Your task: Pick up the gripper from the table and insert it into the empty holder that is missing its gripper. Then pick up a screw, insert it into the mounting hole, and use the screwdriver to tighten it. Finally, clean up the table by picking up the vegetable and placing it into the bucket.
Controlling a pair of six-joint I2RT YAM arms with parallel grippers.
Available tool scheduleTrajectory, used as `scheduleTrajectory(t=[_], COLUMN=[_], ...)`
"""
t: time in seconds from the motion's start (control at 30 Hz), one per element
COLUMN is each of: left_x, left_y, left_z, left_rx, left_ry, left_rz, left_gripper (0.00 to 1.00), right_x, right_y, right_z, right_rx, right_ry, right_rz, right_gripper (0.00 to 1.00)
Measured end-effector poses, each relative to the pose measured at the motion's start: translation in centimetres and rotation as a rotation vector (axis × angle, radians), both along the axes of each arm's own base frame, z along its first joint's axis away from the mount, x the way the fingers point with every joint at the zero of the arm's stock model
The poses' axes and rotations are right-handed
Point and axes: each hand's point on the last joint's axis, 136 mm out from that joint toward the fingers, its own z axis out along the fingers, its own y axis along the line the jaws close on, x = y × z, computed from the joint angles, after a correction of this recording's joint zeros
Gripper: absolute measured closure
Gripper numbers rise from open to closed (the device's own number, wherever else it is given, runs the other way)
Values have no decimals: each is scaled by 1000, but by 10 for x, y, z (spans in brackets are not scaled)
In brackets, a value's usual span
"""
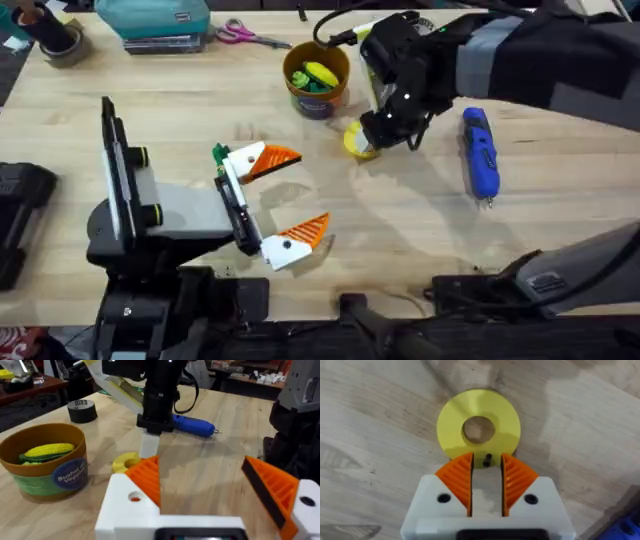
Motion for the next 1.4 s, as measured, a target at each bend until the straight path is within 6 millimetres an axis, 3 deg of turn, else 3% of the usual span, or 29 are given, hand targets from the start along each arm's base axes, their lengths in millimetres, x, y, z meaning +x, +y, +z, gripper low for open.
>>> scheduleTrajectory(t=[0.3, 0.6, 0.73, 1.4], left_x=[0, 0, 0, 0], left_y=[0, 0, 0, 0], left_z=[0, 0, 0, 0], left_rx=[0, 0, 0, 0], left_ry=[0, 0, 0, 0], left_rz=[0, 0, 0, 0], left_gripper=[15, 16, 15, 15], right_x=[3, 1, 2, 0], right_y=[-1, 4, 4, 3], right_z=[0, 0, 1, 4], right_rx=[-10, -11, -9, -18], right_ry=[-17, -18, -24, -11], right_rz=[-1, 14, 13, 12], right_gripper=[717, 864, 991, 995])
